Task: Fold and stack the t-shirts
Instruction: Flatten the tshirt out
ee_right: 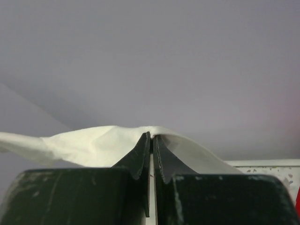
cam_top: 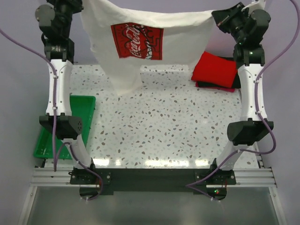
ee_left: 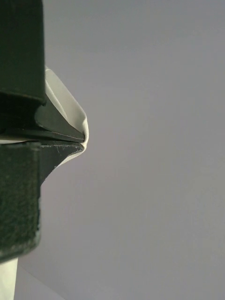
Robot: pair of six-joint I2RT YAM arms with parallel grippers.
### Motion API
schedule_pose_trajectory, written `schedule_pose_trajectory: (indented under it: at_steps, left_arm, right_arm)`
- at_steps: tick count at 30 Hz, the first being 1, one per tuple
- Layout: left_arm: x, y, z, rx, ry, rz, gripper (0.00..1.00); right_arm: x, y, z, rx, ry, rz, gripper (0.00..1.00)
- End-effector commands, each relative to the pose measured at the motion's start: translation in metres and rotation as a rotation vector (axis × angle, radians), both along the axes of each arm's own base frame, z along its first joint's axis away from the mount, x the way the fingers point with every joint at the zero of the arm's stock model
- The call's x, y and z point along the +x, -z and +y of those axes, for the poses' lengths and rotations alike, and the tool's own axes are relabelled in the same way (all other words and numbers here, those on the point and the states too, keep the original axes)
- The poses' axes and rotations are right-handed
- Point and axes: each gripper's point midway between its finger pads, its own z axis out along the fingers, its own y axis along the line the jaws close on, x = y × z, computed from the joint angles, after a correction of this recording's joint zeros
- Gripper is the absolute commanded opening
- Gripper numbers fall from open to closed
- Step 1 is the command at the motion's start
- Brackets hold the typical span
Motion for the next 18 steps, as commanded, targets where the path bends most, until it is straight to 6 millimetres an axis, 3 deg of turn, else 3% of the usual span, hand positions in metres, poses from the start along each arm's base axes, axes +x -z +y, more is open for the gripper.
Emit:
schedule_pose_trajectory:
  at_steps: [1, 2, 3, 6, 7, 8, 9, 10, 11, 12, 13, 14, 15, 16, 18]
  left_arm:
    - [-0.097, -0.096, 0.011, 0.026, 0.029, -0.292, 0.0]
    - [-0.085, -0.075, 0.011, 0.032, 0.027, -0.236, 0.0]
    - [-0.085, -0.067, 0.011, 0.037, 0.025, -0.217, 0.0]
    - [-0.09, -0.029, 0.011, 0.032, 0.026, -0.131, 0.0]
    - [-0.111, -0.032, 0.007, 0.027, 0.041, -0.144, 0.0]
    - [-0.099, 0.012, 0.007, 0.015, 0.052, -0.059, 0.0]
    - [-0.102, 0.029, 0.005, 0.006, 0.06, -0.028, 0.0]
    - [-0.111, 0.064, 0.004, -0.016, 0.074, 0.035, 0.0]
    - [-0.115, 0.085, 0.001, -0.023, 0.089, 0.077, 0.0]
    - [-0.136, 0.09, -0.001, -0.034, 0.094, 0.073, 0.0]
    - [-0.132, 0.149, -0.002, -0.072, 0.105, 0.186, 0.0]
    - [-0.14, 0.172, -0.004, -0.089, 0.113, 0.223, 0.0]
    - [-0.159, 0.179, -0.005, -0.104, 0.117, 0.222, 0.0]
    - [-0.162, 0.236, -0.006, -0.135, 0.118, 0.335, 0.0]
    - [-0.178, 0.275, -0.009, -0.165, 0.124, 0.406, 0.0]
  right_arm:
    - [-0.018, -0.042, -0.019, -0.014, 0.059, -0.137, 0.0]
    - [-0.017, -0.034, -0.022, -0.017, 0.062, -0.121, 0.0]
    - [-0.018, -0.029, -0.023, -0.016, 0.06, -0.115, 0.0]
    - [-0.02, 0.017, -0.026, -0.018, 0.053, -0.006, 0.0]
    - [-0.021, 0.03, -0.027, -0.015, 0.047, 0.025, 0.0]
    - [-0.026, 0.061, -0.029, -0.004, 0.048, 0.094, 0.0]
    - [-0.03, 0.078, -0.028, 0.004, 0.037, 0.13, 0.0]
    - [-0.032, 0.125, -0.028, 0.013, 0.033, 0.229, 0.0]
    - [-0.038, 0.145, -0.027, 0.02, 0.028, 0.273, 0.0]
    - [-0.05, 0.157, -0.026, 0.016, 0.024, 0.298, 0.0]
    - [-0.06, 0.207, -0.025, 0.021, 0.021, 0.404, 0.0]
    - [-0.069, 0.228, -0.024, 0.021, 0.019, 0.448, 0.0]
    - [-0.08, 0.239, -0.022, 0.016, 0.015, 0.467, 0.0]
    - [-0.096, 0.283, -0.021, 0.019, 0.012, 0.559, 0.0]
    - [-0.117, 0.315, -0.02, 0.007, 0.006, 0.628, 0.0]
